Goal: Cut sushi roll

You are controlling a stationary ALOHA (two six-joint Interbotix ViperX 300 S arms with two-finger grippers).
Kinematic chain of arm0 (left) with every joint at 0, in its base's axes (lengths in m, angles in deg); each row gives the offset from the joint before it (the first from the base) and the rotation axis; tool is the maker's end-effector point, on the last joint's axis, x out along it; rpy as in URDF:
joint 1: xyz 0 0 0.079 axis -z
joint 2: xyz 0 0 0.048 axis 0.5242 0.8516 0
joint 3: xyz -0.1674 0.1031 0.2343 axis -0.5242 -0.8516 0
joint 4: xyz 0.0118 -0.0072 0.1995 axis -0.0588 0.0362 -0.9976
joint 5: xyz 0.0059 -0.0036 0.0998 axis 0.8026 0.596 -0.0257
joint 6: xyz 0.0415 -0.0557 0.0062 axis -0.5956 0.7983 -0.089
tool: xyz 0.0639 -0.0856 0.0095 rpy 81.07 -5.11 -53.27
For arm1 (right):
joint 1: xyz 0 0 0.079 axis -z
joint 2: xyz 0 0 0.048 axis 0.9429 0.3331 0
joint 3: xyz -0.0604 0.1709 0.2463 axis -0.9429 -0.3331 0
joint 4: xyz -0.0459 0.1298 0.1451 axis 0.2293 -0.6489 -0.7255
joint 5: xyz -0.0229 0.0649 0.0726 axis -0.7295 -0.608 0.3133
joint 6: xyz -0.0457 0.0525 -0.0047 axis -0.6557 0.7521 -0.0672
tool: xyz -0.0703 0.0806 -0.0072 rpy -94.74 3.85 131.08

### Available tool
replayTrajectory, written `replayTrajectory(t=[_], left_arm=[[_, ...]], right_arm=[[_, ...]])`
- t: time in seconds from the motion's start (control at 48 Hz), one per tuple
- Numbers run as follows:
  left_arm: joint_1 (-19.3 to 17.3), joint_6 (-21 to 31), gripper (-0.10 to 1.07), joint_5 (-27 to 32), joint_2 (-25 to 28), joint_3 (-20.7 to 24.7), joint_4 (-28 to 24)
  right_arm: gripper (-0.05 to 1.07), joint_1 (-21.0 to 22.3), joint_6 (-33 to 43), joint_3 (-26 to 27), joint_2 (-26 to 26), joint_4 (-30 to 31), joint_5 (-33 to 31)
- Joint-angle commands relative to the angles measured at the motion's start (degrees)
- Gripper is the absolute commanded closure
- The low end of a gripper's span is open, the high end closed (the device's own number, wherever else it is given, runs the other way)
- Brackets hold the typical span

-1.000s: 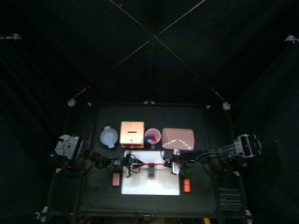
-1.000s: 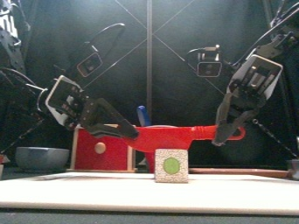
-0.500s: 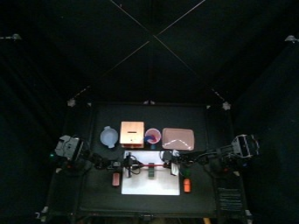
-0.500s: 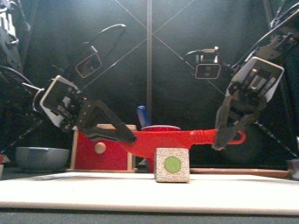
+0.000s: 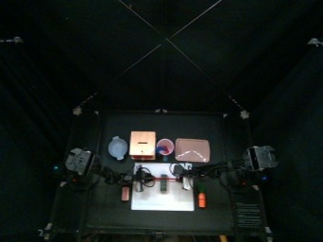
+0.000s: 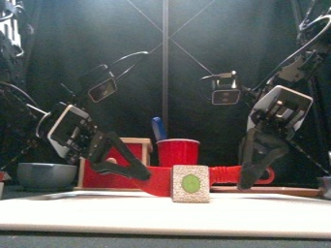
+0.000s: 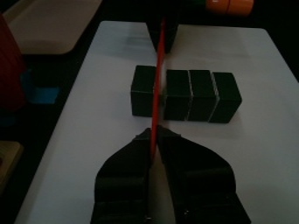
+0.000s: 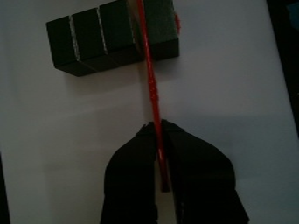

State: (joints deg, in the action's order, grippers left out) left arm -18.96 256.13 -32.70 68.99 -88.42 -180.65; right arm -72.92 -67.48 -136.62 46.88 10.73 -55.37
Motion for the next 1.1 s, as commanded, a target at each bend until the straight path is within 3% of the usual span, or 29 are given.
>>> replayTrajectory(t=[0.0,0.167,0.521,0.896,1.083], left_arm=[[-0.2,0.0,0.46,-1.7,-0.2,0.5,0.7],[-1.1,-0.3,0.46,-2.9,-0.5,0.8,0.7],[-3.5,-6.2,0.46,-3.6,-3.5,1.4,0.9],[-2.0,-6.9,0.46,-3.7,-12.6,0.5,0.5],[0.1,-6.6,0.46,-3.8,-12.5,-0.3,1.3]], right_arm=[[0.74,0.4,0.1,1.2,-0.4,0.3,0.2],[0.74,1.6,0.1,1.1,-0.5,1.5,-0.1],[0.74,3.9,0.2,2.3,-1.9,3.1,-0.8],[0.74,-0.4,0.3,4.3,-9.1,2.6,-6.2],[0.74,-1.1,0.3,4.0,-10.0,2.1,-6.1]])
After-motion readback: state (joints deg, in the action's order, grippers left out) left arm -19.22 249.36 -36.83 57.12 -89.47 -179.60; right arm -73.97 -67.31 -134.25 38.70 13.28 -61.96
